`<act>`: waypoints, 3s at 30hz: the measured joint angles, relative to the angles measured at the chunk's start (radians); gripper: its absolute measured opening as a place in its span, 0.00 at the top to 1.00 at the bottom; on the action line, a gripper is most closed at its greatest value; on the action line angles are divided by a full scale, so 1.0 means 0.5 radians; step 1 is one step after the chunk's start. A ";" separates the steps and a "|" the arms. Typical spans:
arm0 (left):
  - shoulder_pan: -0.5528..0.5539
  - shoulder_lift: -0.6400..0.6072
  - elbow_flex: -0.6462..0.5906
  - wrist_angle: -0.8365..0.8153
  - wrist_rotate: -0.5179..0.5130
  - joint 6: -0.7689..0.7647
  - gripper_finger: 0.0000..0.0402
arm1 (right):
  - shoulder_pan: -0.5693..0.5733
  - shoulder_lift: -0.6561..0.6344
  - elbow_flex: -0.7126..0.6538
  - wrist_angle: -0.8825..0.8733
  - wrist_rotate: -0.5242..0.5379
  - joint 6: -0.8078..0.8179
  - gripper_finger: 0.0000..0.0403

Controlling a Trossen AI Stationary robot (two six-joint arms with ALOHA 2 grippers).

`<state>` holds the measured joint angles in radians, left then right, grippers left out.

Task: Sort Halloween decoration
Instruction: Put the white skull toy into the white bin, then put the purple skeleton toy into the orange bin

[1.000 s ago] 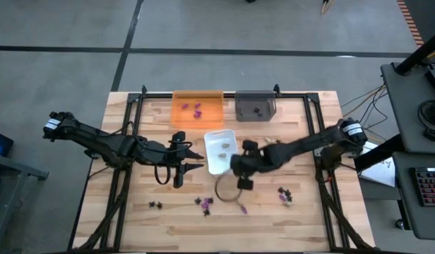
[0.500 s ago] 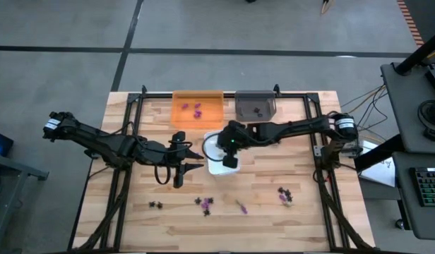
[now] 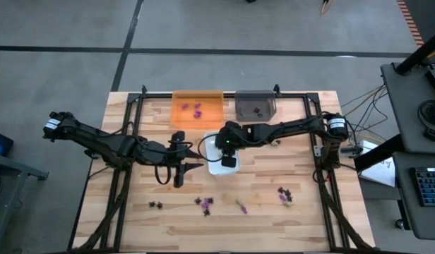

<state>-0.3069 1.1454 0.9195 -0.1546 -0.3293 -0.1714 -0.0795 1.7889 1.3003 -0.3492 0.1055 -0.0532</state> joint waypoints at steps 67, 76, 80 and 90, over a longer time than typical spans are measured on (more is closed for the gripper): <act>0.559 0.543 -0.001 -1.100 0.434 0.918 0.81 | 0.949 -0.598 -0.170 -0.302 0.002 0.457 0.80; 0.749 0.850 -0.001 -1.097 0.435 1.118 0.81 | 0.949 -0.600 -0.208 -0.293 0.002 0.458 0.82; 0.803 0.897 -0.001 -1.082 0.434 1.196 0.81 | 0.949 -0.600 -0.217 -0.289 0.002 0.458 0.82; 0.912 0.973 -0.001 -0.959 0.470 1.254 0.77 | 0.948 -0.601 -0.231 -0.278 0.002 0.457 0.81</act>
<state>0.1493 1.6319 0.9192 -0.6341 -0.0946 0.4558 0.3946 1.4883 1.1849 -0.4881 0.1062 0.1753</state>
